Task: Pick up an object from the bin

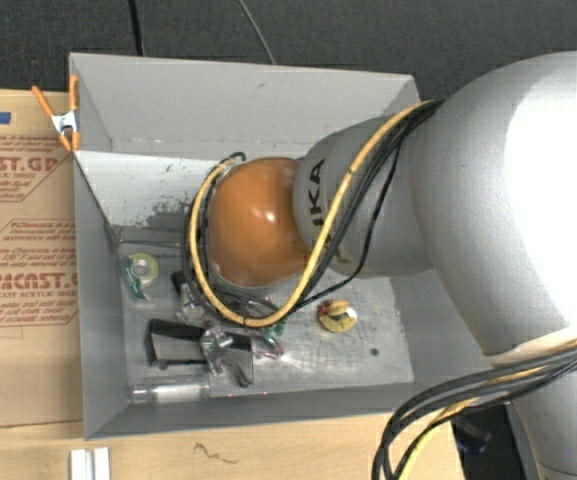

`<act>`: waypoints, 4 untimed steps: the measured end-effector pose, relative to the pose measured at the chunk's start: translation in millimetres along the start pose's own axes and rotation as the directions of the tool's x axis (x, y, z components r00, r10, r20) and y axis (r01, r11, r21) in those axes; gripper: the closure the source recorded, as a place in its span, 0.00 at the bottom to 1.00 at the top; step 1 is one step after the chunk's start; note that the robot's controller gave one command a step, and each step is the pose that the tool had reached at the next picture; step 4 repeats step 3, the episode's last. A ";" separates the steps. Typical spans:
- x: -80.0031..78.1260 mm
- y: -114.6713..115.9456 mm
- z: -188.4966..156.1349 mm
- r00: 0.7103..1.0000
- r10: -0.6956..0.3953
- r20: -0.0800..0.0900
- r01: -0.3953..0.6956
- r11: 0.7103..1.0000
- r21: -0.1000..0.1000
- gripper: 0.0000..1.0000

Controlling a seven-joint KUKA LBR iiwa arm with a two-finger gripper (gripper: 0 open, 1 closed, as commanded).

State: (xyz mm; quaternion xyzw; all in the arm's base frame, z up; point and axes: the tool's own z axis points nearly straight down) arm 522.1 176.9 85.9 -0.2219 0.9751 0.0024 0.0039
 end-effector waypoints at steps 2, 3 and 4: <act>1.0 39.8 -99.7 0.999 -0.038 -0.012 0.038 0.999 0.001 1.00; 2.3 40.0 -125.7 0.993 -0.117 -0.018 0.117 0.993 0.000 1.00; 2.3 40.0 -125.7 0.993 -0.117 -0.018 0.117 0.993 0.000 1.00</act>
Offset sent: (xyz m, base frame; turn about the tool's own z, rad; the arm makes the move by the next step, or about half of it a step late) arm 0.0000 0.0000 0.0000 0.0000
